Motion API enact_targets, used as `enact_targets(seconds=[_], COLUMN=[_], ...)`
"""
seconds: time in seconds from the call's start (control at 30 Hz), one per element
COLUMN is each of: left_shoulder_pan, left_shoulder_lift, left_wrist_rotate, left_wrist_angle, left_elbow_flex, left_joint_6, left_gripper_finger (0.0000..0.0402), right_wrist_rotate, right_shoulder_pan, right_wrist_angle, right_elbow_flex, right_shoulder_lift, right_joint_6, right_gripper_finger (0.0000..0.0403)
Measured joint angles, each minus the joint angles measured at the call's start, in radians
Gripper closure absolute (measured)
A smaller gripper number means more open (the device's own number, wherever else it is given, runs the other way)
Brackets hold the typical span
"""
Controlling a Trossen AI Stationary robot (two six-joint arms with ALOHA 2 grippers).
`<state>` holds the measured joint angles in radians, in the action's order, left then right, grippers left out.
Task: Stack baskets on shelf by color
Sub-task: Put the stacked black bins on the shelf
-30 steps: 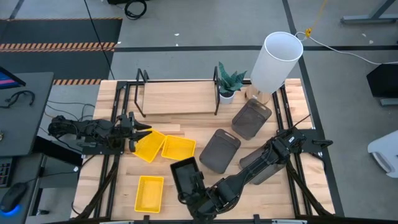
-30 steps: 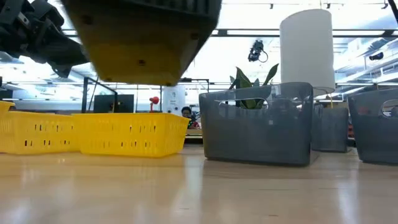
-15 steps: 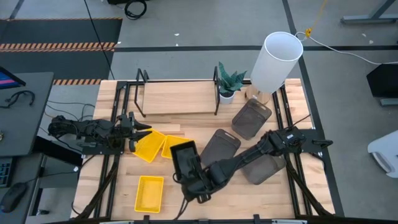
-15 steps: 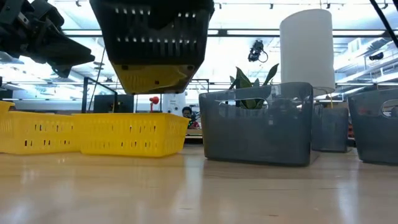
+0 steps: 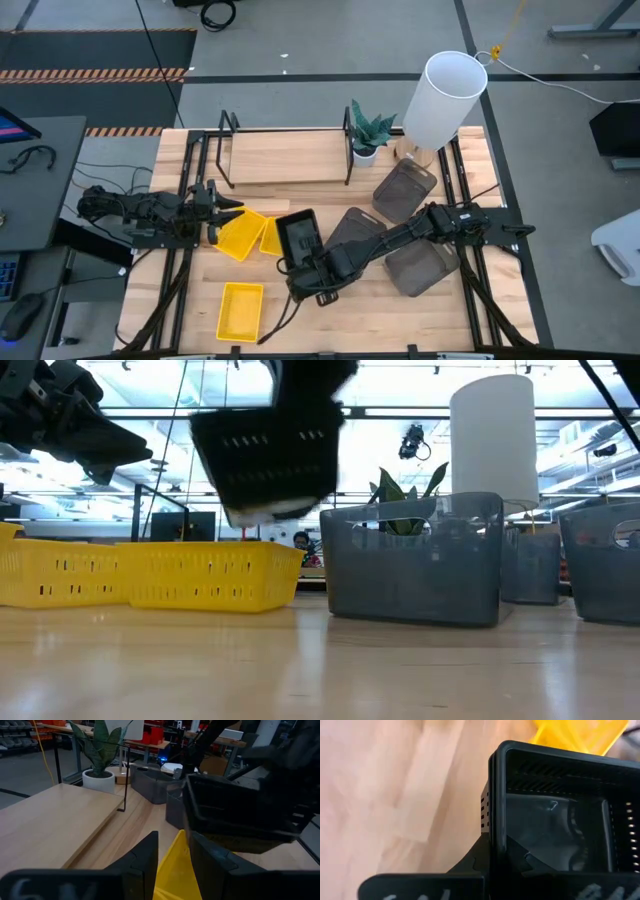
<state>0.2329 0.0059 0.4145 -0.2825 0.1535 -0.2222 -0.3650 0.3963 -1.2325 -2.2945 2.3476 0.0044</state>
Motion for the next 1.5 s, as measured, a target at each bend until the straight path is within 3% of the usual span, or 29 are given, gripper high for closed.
enact_targets(seconds=[0.17, 0.33, 0.53, 0.7, 0.9, 1.5], left_shoulder_pan=[0.0, 0.0, 0.0, 0.0, 0.0, 0.0], left_shoulder_lift=[0.0, 0.0, 0.0, 0.0, 0.0, 0.0], left_wrist_rotate=[0.0, 0.0, 0.0, 0.0, 0.0, 0.0], left_wrist_angle=[0.001, 0.0, 0.0, 0.0, 0.0, 0.0], left_elbow_flex=[0.0, 0.0, 0.0, 0.0, 0.0, 0.0], left_joint_6=[0.0, 0.0, 0.0, 0.0, 0.0, 0.0], left_gripper_finger=[0.0285, 0.0285, 0.0285, 0.0285, 0.0285, 0.0285], right_wrist_rotate=[0.0, 0.0, 0.079, 0.101, 0.134, 0.232], right_shoulder_pan=[-0.033, -0.074, -0.123, -0.161, -0.236, -0.46], right_wrist_angle=[0.067, 0.252, 0.468, 0.582, 0.64, 0.679], right_elbow_flex=[0.125, 0.359, 0.652, 0.804, 0.887, 0.893], right_shoulder_lift=[-0.068, -0.214, -0.42, -0.518, -0.545, -0.535], right_joint_6=[-0.008, -0.027, -0.026, -0.035, -0.082, -0.224], right_gripper_finger=[0.0384, 0.0384, 0.0384, 0.0384, 0.0384, 0.0381])
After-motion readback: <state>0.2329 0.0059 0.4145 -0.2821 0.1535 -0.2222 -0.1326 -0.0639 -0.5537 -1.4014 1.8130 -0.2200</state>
